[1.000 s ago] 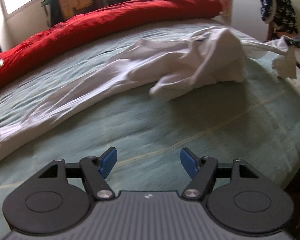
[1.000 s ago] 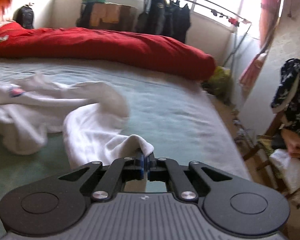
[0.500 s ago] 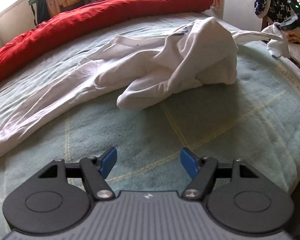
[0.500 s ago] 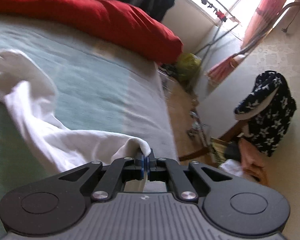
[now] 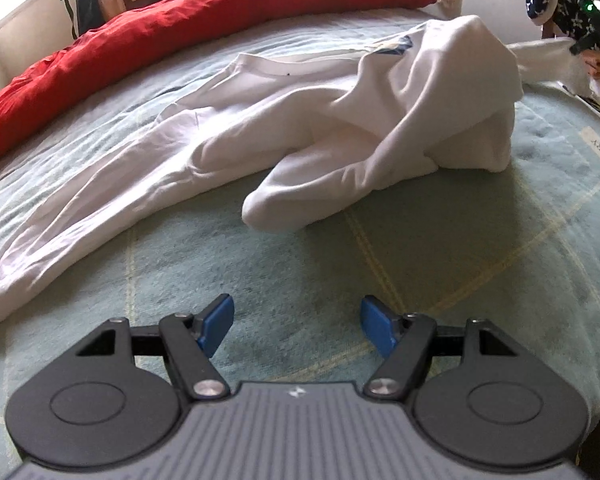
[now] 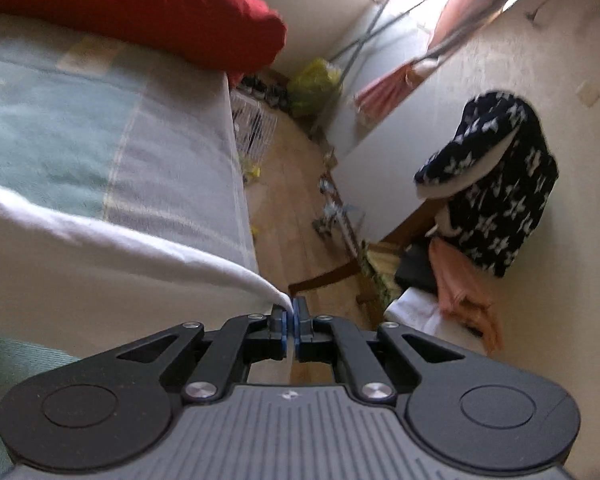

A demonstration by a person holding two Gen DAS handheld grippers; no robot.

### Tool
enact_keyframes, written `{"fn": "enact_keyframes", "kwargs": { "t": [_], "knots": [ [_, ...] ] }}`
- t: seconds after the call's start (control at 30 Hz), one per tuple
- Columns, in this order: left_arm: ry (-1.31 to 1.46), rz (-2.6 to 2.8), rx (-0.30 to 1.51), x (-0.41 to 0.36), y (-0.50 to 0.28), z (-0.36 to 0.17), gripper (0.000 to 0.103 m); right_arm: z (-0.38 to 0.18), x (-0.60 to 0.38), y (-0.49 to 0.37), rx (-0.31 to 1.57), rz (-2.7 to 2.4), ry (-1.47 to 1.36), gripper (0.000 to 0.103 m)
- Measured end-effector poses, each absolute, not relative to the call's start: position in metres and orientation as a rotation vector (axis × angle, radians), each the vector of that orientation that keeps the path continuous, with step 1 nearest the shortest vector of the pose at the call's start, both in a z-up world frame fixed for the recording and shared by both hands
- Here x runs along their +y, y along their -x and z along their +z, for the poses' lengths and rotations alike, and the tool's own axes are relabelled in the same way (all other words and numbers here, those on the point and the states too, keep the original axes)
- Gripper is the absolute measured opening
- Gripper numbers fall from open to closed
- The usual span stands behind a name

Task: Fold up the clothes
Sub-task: 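Pull the held sleeve away from the shirt body with the right gripper, then open the right gripper and release the sleeve onto the bed, then move both open grippers to the bunched hem of the white shirt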

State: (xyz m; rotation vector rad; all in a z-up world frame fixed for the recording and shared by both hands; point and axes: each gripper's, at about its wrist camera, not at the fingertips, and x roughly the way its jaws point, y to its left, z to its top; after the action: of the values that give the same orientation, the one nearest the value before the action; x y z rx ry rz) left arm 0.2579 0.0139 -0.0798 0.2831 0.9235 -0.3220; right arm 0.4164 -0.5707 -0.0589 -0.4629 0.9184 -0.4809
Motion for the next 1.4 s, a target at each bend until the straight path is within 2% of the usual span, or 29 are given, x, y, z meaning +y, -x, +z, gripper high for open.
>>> {"fn": "enact_keyframes", "kwargs": {
  "t": [0.07,0.2,0.33,0.43,0.7,0.9,1.2,1.4],
  "knots": [
    [-0.281,-0.326,0.919,0.013,-0.259,-0.079,0.071,-0.070,-0.568,-0.419,0.932,-0.471,0.470,0.011],
    [-0.292,-0.336,0.908,0.009,-0.258,-0.076,0.071,-0.079,-0.554,-0.413,0.931,-0.426,0.479,0.021],
    [-0.289,-0.345,0.886,0.009,-0.251,-0.071,0.071,-0.065,-0.540,-0.399,0.904,-0.400,0.474,0.022],
    [-0.280,-0.352,0.875,0.010,-0.244,-0.067,0.071,-0.047,-0.527,-0.385,0.875,-0.358,0.444,0.028],
    [-0.280,-0.376,0.831,0.011,-0.235,-0.054,0.071,-0.004,-0.444,-0.371,0.813,-0.040,0.331,0.029],
    [-0.249,-0.369,0.802,0.023,-0.240,-0.052,0.072,-0.010,-0.351,-0.410,0.844,0.235,0.227,0.032],
    [-0.245,-0.355,0.782,0.045,-0.247,-0.063,0.072,-0.085,-0.266,-0.500,1.028,0.353,0.197,0.032],
    [-0.217,-0.348,0.772,0.056,-0.259,-0.071,0.072,-0.080,-0.271,-0.545,0.888,0.253,0.117,0.032]
  ]
}}
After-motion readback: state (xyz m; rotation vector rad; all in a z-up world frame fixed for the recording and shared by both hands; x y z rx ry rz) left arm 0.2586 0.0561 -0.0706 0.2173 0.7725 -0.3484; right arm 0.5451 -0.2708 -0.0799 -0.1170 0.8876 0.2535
